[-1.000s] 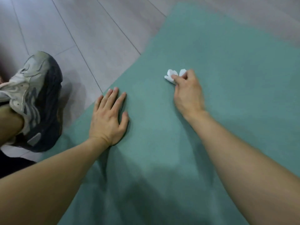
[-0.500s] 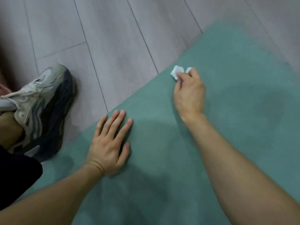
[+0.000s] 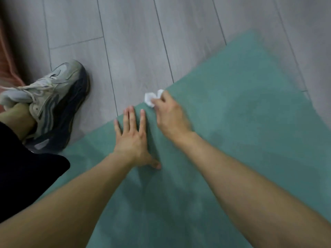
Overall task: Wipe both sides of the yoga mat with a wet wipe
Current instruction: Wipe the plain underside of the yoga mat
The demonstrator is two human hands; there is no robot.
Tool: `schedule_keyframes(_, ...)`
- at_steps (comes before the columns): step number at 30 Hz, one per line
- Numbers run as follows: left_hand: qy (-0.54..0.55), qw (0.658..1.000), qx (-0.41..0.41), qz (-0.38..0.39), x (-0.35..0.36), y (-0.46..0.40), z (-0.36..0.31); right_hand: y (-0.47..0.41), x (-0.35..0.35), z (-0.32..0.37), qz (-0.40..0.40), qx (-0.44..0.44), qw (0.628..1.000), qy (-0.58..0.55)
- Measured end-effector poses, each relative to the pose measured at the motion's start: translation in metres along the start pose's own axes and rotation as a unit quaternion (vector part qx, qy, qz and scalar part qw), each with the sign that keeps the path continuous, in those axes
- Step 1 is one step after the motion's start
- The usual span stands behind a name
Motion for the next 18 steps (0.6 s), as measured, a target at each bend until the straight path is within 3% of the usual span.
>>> schedule_keyframes(2,0.026,0.997,-0.031,0.065,-0.003,-0.005,-0.014,0.004,-0.009,-0.006,0.097,-0.149,0.984,0.019)
schedule_keyframes(3,0.048,0.995,-0.035,0.086,-0.004,-0.007,-0.016,-0.002,-0.025,-0.032,0.086,-0.137,0.986,0.035)
schedule_keyframes(6,0.085,0.991,-0.018,0.101,-0.004,-0.010,-0.013,-0.016,-0.088,-0.118,0.023,0.056,0.992,0.110)
schedule_keyframes(9,0.078,0.990,-0.021,0.114,-0.007,-0.007,-0.012,-0.019,-0.088,-0.120,-0.044,0.124,0.984,0.119)
schedule_keyframes(12,0.078,0.989,-0.025,0.127,-0.011,-0.004,-0.014,0.019,-0.036,-0.055,0.024,0.005,0.999,0.026)
schedule_keyframes(15,0.066,0.988,-0.033,0.138,-0.015,0.000,-0.013,0.048,-0.030,-0.028,0.145,-0.161,0.976,-0.025)
schedule_keyframes(16,0.064,0.988,-0.030,0.139,-0.016,0.000,-0.014,0.033,-0.037,-0.040,0.144,-0.171,0.974,-0.021)
schedule_keyframes(18,0.066,0.988,-0.027,0.140,-0.015,-0.002,-0.016,-0.017,-0.050,-0.076,0.097,-0.108,0.989,0.035)
Point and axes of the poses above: each hand's wrist, its own y-axis away from the middle knuckle, its own x-axis out of the palm, z = x × y, the point moved 1 cm from there along -y, towards the middle knuckle, and after that the axes turned 11 degrees about -x, right-handed, at the moved point
